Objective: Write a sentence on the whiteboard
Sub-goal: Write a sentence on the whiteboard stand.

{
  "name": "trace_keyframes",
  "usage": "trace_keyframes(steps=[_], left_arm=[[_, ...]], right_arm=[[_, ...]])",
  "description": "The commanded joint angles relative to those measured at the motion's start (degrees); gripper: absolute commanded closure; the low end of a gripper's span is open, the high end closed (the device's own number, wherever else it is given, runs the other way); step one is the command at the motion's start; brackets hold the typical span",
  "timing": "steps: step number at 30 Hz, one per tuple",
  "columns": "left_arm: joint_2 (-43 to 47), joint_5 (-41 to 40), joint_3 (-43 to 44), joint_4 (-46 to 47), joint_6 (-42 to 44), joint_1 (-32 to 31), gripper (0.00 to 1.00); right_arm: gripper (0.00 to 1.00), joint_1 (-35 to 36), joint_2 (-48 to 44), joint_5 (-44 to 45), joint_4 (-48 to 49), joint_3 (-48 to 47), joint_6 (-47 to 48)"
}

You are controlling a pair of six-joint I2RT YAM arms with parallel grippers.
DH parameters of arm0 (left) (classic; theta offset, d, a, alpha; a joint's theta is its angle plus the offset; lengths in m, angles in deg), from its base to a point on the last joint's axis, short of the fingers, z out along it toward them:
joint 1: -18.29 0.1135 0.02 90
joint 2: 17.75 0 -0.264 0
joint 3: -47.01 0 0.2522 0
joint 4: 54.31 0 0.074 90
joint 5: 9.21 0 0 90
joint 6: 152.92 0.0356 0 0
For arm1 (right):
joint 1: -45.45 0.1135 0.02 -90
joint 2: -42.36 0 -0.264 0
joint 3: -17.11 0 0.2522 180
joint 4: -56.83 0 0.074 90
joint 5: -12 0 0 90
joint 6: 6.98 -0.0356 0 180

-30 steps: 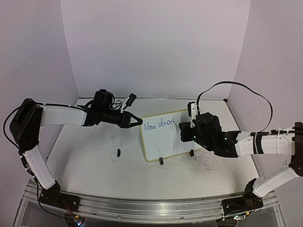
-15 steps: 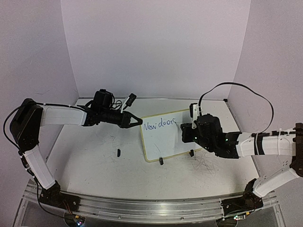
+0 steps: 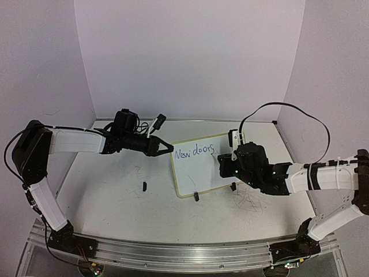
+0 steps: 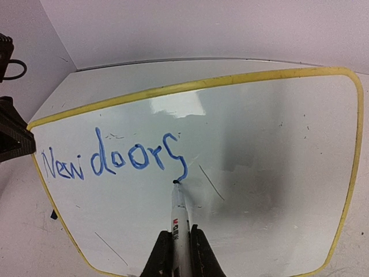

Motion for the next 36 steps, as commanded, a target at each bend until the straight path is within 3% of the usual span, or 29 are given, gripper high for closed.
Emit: trace_keyframes(steps=[1, 10, 36], left_arm=[[1.50, -1.45, 0.10, -4.00, 1.69, -0.57, 1.00], [1.63, -1.58, 0.03, -3.99, 1.78, -0.56, 1.00], [1.24, -1.30, 0.03, -4.03, 1.78, -0.57, 1.00]], right_arm=[[1.00, 0.09, -0.24, 0.17, 1.81, -2.41, 0.73], [1.00, -0.88, -5.60, 1.80, 2.26, 1.51, 1.04], [1.00, -2.45, -1.64, 4.06, 1.68, -1.78, 3.39]])
